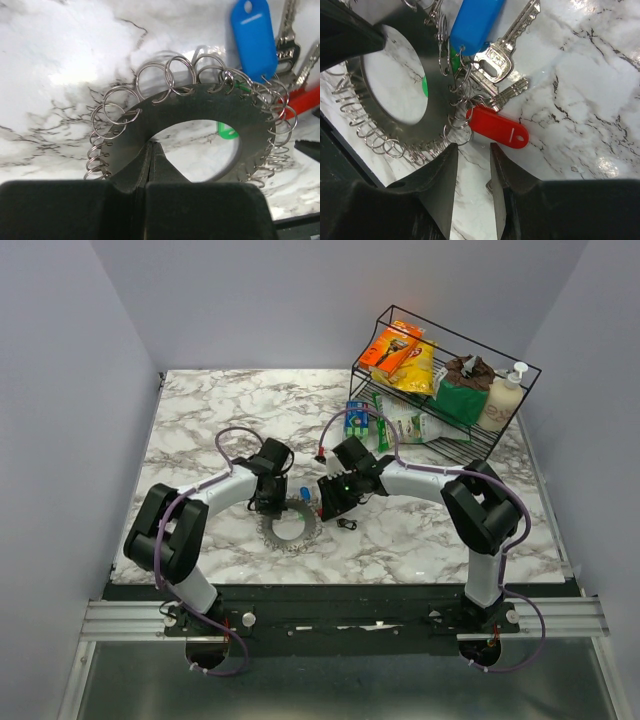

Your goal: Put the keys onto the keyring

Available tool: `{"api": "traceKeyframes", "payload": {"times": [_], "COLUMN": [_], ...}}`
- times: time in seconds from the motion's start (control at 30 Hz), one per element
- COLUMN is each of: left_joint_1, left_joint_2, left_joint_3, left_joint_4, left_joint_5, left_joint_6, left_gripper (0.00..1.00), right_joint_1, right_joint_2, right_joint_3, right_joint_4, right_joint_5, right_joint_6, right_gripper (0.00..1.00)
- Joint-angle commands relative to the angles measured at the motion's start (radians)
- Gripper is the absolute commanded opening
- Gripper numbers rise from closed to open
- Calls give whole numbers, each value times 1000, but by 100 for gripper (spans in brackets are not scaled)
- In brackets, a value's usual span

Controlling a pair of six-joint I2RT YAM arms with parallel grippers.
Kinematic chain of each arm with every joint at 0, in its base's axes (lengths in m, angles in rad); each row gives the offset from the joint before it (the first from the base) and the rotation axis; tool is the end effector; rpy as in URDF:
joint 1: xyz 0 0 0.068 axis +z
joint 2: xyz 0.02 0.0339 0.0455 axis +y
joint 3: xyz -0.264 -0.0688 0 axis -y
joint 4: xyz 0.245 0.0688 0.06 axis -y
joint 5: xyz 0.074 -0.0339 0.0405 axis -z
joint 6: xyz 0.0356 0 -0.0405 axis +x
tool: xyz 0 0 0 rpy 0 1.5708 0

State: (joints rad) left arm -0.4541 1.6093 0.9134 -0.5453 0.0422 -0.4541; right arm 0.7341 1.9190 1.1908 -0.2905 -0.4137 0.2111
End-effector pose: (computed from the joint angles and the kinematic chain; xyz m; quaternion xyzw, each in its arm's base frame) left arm 0.2619 -0.1295 0.1626 0.0035 0.9862 -0.0906 0.1383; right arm 0.2791 0.2711 0.1526 -0.2975 0.8951 0.2974 0.1476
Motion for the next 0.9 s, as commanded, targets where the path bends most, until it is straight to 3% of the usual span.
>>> {"api": "traceKeyframes", "payload": {"times": [0.0,0.17,0.53,0.87], "left_joint_1": [-1,-3,-26,-87], "left_joint_2": [73,142,337,468], "left_joint_3": [36,100,323,499], "left_joint_4": [-38,-25,-53,-76], "left_joint_5": [-153,-157,-185,-127], "left_joint_6": [31,52,107,141], "left_gripper": [0,0,0,0], "right_joint_1": [-1,1,1,-38], "right_joint_2": [20,29,-34,-115], "right_joint_3": [1,10,-13,-72], "right_joint_4": [-30,-39,-41,-27], "right_joint_5": [-66,-102,1,102], "right_joint_6": [-35,-53,-36,16], "right_gripper": [41,41,41,44]}}
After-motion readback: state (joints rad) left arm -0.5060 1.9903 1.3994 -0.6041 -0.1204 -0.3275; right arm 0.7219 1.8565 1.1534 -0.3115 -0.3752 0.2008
